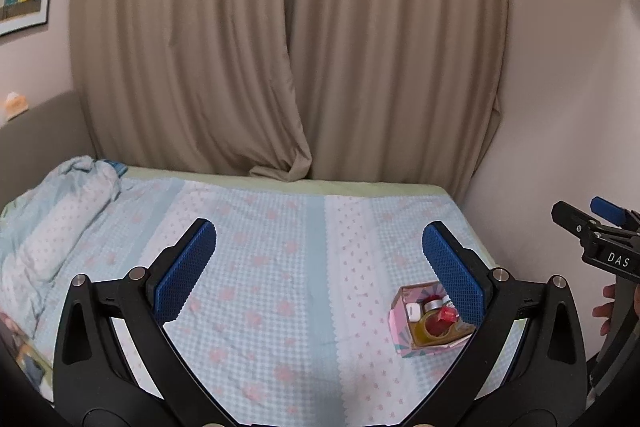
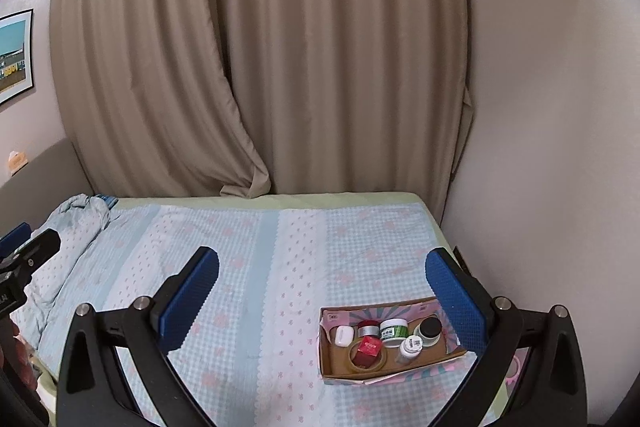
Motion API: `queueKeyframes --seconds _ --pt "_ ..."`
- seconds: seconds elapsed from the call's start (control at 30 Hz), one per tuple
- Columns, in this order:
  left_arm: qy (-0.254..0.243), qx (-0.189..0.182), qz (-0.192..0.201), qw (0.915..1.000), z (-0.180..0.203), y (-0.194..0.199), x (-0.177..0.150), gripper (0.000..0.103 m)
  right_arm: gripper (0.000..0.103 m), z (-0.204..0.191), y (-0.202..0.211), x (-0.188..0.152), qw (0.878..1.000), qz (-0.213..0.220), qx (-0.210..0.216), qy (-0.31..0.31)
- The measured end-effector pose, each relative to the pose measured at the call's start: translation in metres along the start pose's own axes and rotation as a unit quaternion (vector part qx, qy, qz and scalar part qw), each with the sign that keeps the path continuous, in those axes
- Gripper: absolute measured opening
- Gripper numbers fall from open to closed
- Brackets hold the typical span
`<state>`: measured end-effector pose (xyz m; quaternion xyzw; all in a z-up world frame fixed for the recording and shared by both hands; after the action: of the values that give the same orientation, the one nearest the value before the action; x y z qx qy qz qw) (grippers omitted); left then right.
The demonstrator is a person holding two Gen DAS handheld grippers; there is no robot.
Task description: Organize rigid objects
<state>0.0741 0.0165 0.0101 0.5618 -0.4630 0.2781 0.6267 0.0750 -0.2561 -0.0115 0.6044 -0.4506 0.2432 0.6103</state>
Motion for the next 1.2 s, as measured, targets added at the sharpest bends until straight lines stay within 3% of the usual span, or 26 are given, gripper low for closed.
queueKeyframes --seconds 1.2 --pt "-0.015 0.001 -0.008 0.9999 0.0027 0.0008 -0.0081 0.103 0.103 -0.0006 0.0036 -0.0037 1.0 0.007 0.003 0.005"
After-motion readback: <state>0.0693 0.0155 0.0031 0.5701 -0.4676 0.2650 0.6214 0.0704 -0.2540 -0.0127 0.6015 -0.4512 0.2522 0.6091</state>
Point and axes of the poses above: each gripper's, at about its wrist camera, not at the fingertips, and y roughly against the way its jaws point, z to its right, x to its top, the point moved 8 cm from there along -y, roughly the way its jaws point, and after that the axes turned 10 degrees about -y, right-handed, at the moved point
